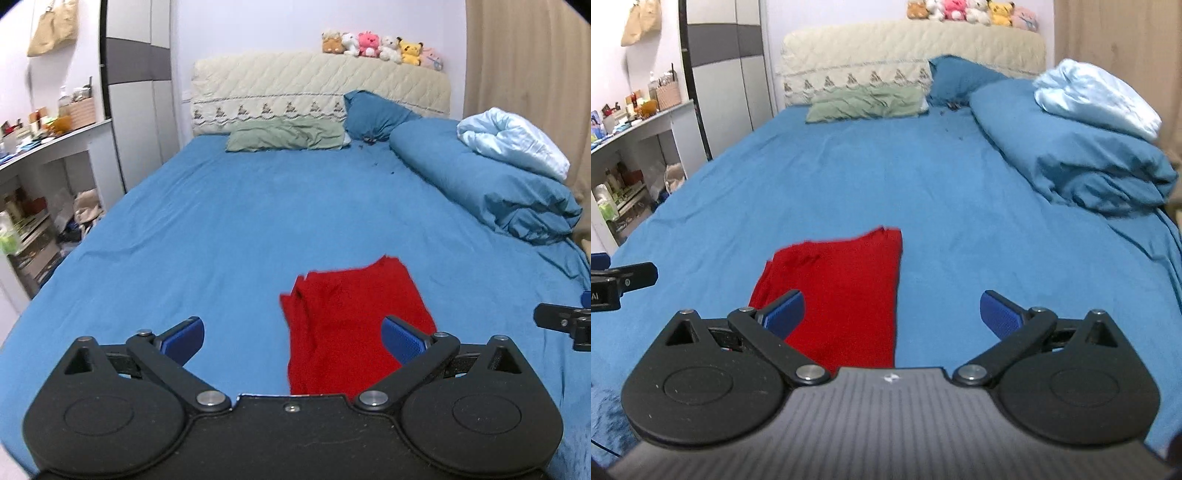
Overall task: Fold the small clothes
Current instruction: 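Open both tools and pull them back from the folded sweater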
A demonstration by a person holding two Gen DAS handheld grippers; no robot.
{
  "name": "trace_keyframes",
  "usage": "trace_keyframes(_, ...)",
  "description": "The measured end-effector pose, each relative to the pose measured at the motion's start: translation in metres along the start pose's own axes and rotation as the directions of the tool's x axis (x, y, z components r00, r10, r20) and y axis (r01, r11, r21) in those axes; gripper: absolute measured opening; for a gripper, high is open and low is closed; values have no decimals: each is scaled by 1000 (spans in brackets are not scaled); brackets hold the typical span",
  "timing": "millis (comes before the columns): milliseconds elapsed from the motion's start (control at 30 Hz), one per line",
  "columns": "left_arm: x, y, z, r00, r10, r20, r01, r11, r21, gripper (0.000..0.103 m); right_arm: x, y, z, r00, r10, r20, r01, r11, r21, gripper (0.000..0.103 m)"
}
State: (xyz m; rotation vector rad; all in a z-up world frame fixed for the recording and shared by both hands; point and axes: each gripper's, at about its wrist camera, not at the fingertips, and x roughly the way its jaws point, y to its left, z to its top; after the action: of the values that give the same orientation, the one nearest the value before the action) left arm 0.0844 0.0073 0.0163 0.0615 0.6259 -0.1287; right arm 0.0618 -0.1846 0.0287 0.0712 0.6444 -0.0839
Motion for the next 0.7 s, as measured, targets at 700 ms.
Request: trace_keyframes(700, -32, -6, -60, 997, 26, -75, -23, 999, 43, 103, -34, 11, -76, 986, -65, -155, 64, 998, -12, 103)
